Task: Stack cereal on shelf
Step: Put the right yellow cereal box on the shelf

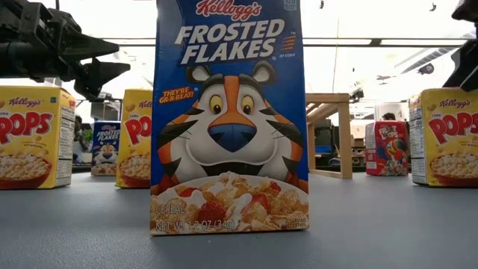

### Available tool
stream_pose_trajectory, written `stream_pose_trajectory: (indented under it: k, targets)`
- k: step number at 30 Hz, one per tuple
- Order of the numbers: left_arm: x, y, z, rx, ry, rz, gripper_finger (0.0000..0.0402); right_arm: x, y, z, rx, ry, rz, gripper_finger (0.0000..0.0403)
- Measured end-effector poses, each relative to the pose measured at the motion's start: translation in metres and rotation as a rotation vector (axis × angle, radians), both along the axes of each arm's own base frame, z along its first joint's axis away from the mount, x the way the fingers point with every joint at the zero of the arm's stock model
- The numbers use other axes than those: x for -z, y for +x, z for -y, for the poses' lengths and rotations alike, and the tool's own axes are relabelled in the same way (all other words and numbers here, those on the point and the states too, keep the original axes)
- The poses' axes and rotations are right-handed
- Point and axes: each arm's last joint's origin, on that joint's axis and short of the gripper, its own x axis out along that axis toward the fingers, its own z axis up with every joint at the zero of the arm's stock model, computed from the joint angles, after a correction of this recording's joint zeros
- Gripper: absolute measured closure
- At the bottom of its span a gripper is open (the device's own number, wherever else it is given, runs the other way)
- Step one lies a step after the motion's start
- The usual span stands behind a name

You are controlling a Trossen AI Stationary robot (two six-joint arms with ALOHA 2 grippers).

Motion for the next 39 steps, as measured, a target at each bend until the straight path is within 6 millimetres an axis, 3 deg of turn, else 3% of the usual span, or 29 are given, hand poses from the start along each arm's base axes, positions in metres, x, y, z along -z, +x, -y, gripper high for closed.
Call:
stream_pose_trajectory:
  k: [7, 13, 29, 39]
  targets:
    - [0.0, 0.0, 0.0, 0.0, 0.0, 0.0, 0.0153, 0.012, -0.003, 0.004, 0.039, 0.017, -0.028, 0.004]
    - [0.0, 0.0, 0.0, 0.0, 0.0, 0.0, 0.0153, 0.02, -0.005, 0.007, 0.057, 0.012, -0.042, 0.0071]
    - [0.0, 0.0, 0.0, 0.0, 0.0, 0.0, 0.0153, 0.021, -0.005, 0.007, 0.047, 0.002, -0.043, 0.019]
    - [0.0, 0.0, 0.0, 0.0, 0.0, 0.0, 0.0153, 0.007, -0.001, 0.002, 0.017, -0.001, -0.004, 0.022]
